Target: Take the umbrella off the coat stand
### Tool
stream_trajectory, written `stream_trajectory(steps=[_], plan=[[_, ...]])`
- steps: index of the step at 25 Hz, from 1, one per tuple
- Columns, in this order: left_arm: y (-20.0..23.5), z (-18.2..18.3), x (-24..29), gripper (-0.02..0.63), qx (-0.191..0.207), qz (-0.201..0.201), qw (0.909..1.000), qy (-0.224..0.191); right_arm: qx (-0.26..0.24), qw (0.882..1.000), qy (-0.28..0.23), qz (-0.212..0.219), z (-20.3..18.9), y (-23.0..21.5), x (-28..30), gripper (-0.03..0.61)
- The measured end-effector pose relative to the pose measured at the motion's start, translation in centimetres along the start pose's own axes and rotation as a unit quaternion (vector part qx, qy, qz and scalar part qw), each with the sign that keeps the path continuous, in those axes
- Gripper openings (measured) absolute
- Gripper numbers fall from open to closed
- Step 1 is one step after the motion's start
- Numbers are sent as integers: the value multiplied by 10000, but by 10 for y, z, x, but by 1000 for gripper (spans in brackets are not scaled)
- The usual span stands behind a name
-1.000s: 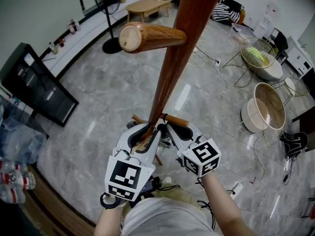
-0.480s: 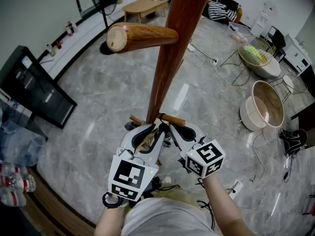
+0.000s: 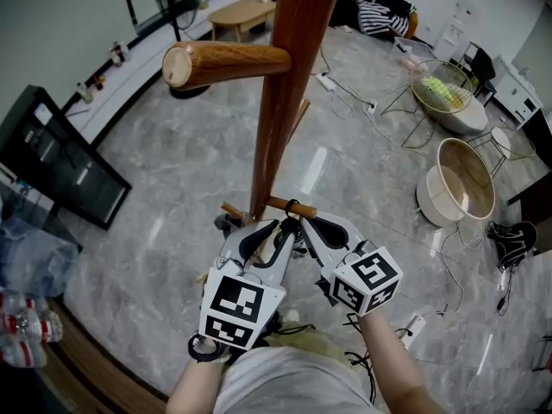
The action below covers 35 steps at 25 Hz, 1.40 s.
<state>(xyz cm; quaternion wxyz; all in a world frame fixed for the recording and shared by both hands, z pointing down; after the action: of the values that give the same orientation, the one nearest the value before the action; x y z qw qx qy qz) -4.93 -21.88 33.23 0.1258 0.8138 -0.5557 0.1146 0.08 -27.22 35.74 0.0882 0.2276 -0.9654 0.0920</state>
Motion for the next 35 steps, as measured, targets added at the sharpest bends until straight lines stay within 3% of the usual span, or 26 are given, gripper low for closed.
stream_trajectory(steps=[9,24,30,35], plan=[[-7,-7,19,97,-143,-177,9997,67,-45,9999,-95,-33,7,2,-14,5],[-14,1,23,89,-740,-710,9940,-382,-356,9991,-57,-239,9,3,-33,5],[-16,3,26,81,-668,-977,9924,-326,-334,9987,-40,-393,9,5,-36,5],[-18,8,26,6,-575,-1101,9914,-414,-424,9977,-31,-529,10,9,-39,5]])
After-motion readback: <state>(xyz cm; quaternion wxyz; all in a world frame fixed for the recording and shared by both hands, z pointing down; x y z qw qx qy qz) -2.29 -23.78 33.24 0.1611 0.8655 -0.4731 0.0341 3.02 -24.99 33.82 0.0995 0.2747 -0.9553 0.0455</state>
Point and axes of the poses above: the fingertips, and each gripper's own axes: x forward along the fingers, y to its left, z out of its top, the point moved 3 cm from there along -x, backward along the fingers, and after that the axes turned 5 degrees about -z, right-handed, at the moved point
